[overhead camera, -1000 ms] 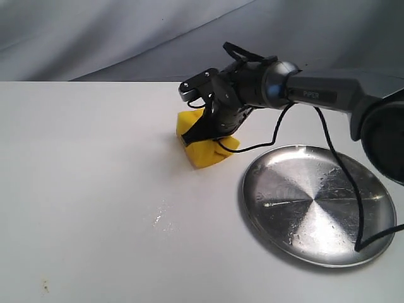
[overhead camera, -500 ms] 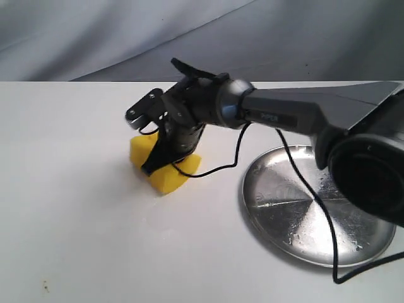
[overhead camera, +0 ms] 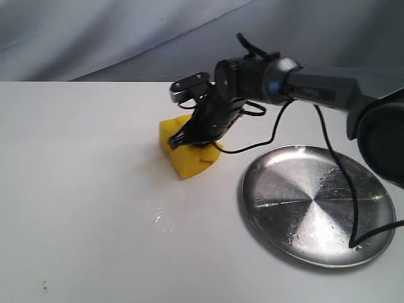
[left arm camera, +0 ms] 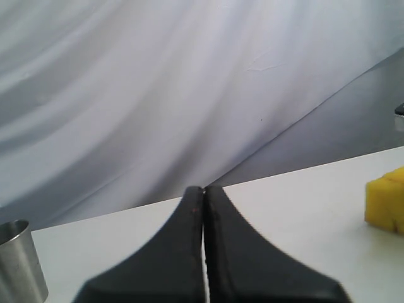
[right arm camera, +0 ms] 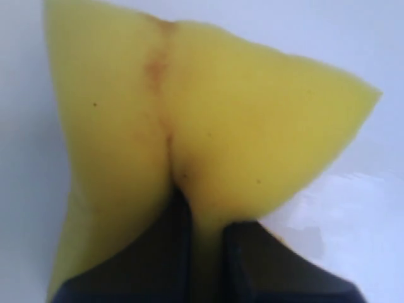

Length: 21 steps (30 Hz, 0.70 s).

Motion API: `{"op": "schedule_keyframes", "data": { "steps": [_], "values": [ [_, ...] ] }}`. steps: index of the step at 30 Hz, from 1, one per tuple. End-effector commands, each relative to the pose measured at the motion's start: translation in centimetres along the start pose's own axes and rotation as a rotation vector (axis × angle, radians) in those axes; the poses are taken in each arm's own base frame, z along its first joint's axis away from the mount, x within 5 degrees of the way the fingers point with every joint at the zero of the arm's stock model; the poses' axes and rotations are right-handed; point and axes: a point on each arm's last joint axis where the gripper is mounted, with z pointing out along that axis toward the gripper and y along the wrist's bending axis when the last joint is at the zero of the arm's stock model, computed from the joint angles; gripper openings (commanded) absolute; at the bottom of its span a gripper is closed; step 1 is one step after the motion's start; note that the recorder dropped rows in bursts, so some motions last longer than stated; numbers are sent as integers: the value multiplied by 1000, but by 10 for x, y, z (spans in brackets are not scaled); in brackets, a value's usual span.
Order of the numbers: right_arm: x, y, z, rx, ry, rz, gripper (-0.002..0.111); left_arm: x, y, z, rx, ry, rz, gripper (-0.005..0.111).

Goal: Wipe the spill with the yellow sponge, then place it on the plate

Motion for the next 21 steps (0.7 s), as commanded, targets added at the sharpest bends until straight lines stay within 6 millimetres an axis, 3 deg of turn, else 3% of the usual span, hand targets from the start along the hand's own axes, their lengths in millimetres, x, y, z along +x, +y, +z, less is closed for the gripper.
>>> {"op": "schedule_keyframes", "data": {
  "steps": [1,5,7,9,14,21],
  "values": [
    [17,76,15,-191,128,-187,0,-2,1,0,-6,-10,-16,0],
    [28,114,14,-221,202,-367,0,-2,1,0,-6,-10,-16,0],
    [30,119,14,-170,212,-429,0,-2,1,0,-6,-10,-16,0],
    [27,111,15,-76,205,-397,0,-2,1,0,-6,-10,-16,0],
    [17,54,15,220,159,-254,0,-2,1,0,-6,-10,-16,0],
    [20,-40,7,382,141,8,0,-2,1,0,-6,-10,-16,0]
  ]
}}
